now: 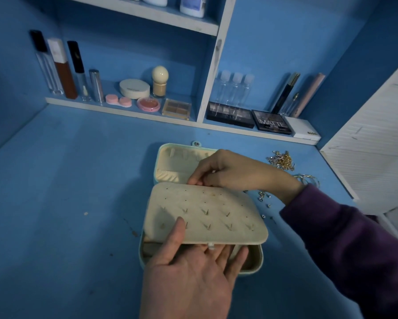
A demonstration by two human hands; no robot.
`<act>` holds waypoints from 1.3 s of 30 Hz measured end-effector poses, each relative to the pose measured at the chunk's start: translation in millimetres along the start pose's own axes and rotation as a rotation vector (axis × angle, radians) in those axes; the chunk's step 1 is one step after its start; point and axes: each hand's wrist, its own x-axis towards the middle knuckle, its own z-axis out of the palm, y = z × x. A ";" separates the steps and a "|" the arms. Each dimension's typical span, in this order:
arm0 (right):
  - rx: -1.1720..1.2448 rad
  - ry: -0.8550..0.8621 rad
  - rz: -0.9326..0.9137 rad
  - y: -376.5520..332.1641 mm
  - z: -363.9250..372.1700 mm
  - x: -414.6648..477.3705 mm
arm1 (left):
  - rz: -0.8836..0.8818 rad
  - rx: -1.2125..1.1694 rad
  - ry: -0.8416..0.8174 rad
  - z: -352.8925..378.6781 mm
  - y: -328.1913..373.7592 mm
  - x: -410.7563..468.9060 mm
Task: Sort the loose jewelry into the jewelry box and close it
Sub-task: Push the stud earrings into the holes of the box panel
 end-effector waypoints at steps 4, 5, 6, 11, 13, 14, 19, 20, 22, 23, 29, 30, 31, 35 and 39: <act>-0.160 0.280 -0.055 14.4 -16.2 2.9 | 0.003 -0.085 0.113 2.6 0.4 -0.6; -0.233 0.356 -0.068 20.7 -19.6 3.8 | -0.001 -0.092 0.102 3.6 -0.2 -0.9; -0.290 0.391 -0.076 26.0 -21.8 4.6 | -0.004 -0.081 0.074 5.9 -0.4 -2.2; -0.393 0.335 -0.080 38.6 -17.3 6.7 | -0.009 -0.119 0.108 9.7 1.6 -4.7; -0.431 0.310 -0.090 38.9 -13.8 8.2 | -0.012 -0.147 0.118 13.5 1.6 -5.5; -0.449 0.303 -0.097 38.6 -12.5 9.2 | -0.013 -0.149 0.114 13.5 1.5 -5.7; -0.482 0.340 -0.132 40.6 -10.5 12.8 | -0.004 -0.143 0.128 15.9 1.8 -7.0; -0.480 0.351 -0.136 41.2 -10.0 13.1 | -0.004 -0.147 0.128 16.6 1.6 -7.2; -0.467 0.365 -0.139 41.6 -8.9 13.8 | -0.010 -0.151 0.134 16.7 1.6 -6.4; -0.456 0.372 -0.137 41.7 -8.3 14.3 | -0.011 -0.149 0.133 16.5 1.7 -6.4; -0.473 0.415 -0.121 38.2 -5.8 18.4 | -0.012 -0.125 0.141 15.4 1.7 -5.9; -0.480 0.421 -0.123 38.0 -4.9 19.2 | -0.012 -0.124 0.142 15.2 1.9 -5.7; -0.486 0.421 -0.121 38.5 -4.5 19.9 | -0.012 -0.124 0.139 14.8 1.9 -5.6; -0.416 0.401 -0.123 36.1 -7.0 16.8 | -0.015 -0.131 0.121 14.0 1.9 -6.5; -0.074 0.339 -0.102 16.4 -18.7 -14.5 | -0.014 -0.144 0.094 11.7 1.5 -5.4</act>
